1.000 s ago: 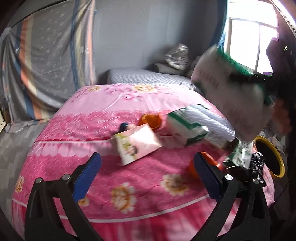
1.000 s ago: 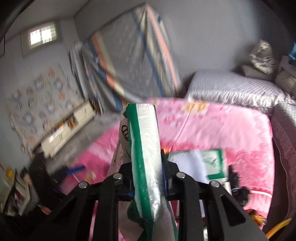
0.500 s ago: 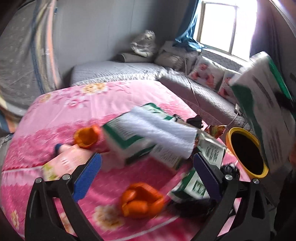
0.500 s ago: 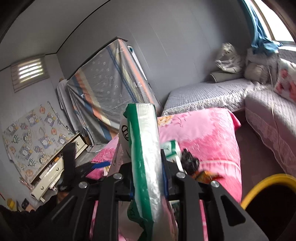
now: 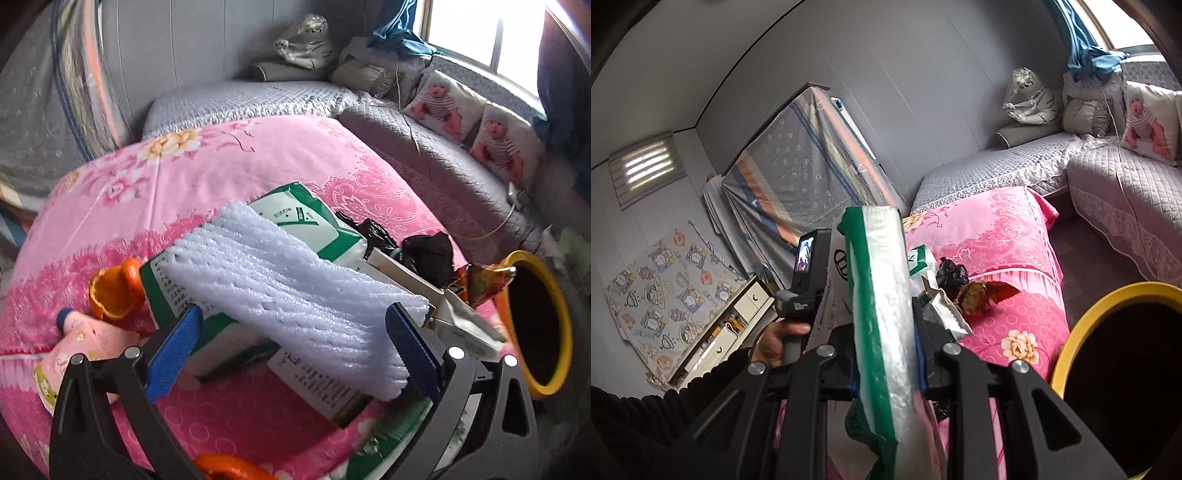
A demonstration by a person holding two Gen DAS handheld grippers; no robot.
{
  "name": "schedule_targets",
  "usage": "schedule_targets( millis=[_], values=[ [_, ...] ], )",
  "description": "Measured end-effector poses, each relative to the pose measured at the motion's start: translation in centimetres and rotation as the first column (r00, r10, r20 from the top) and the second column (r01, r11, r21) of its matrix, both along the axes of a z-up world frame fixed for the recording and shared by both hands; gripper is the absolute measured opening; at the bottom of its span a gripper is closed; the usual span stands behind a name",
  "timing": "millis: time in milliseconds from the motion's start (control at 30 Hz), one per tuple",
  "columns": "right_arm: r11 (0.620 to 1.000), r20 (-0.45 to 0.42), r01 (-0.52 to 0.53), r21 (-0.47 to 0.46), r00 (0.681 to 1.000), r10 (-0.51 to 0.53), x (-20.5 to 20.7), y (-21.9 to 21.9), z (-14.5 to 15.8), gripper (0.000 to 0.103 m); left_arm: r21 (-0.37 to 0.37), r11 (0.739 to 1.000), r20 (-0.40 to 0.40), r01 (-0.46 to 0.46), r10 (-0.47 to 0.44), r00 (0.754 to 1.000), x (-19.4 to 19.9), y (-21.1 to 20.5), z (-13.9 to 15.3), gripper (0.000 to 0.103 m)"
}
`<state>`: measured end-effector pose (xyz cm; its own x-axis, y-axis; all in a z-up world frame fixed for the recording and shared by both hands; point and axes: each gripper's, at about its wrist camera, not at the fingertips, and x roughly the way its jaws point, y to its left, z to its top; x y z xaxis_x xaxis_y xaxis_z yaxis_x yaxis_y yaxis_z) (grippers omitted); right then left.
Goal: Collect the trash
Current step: 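Grasp the white foam mesh sleeve with the left gripper while the right holds the wipes pack, then carry both items over the yellow bin and open both grippers to drop them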
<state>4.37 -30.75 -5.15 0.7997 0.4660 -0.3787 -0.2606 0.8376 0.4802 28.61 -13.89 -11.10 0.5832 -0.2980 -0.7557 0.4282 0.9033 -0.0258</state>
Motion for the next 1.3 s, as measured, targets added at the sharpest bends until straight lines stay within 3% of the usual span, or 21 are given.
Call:
schedule_targets(
  millis=[67,100,167,267,600,867,1100,1300],
  values=[
    [1.000,-0.005,0.002,0.013,1.000,-0.002,0.2,-0.3,-0.1,0.021,-0.002,1.000,-0.003,0.010,-0.010,1.000,0.1,0.0,-0.2,0.065],
    [1.000,-0.009,0.004,0.019,1.000,-0.004,0.2,-0.5,-0.2,0.021,-0.015,1.000,-0.013,0.012,-0.012,1.000,0.2,0.2,-0.1,0.059],
    [1.000,-0.016,0.004,0.026,1.000,-0.004,0.2,-0.4,-0.4,0.021,-0.024,0.999,-0.017,0.022,-0.022,1.000,0.1,0.4,-0.1,0.029],
    [0.999,-0.022,0.006,0.037,1.000,-0.005,0.1,-0.4,-0.5,0.021,-0.040,0.999,-0.011,0.029,-0.030,1.000,-0.4,1.2,0.1,0.015],
    [0.998,-0.056,0.016,0.056,0.998,-0.013,0.6,0.1,-0.7,0.021,-0.190,0.981,0.112,0.030,-0.009,0.994,-5.3,7.2,4.2,0.012],
    [0.998,-0.069,0.031,0.055,0.997,-0.027,1.2,0.5,-0.6,0.021,-0.255,0.967,0.142,-0.007,0.044,0.989,-8.0,11.1,5.6,0.012],
    [0.995,-0.047,0.082,0.052,0.996,-0.080,1.3,-0.7,0.6,0.021,-0.264,0.964,0.160,0.031,0.012,0.987,-9.7,10.9,6.1,0.012],
    [0.973,0.031,0.229,0.038,0.973,-0.230,0.7,-4.1,3.1,0.021,-0.241,0.959,0.175,0.148,-0.107,0.979,-11.6,7.4,6.2,0.012]
  ],
)
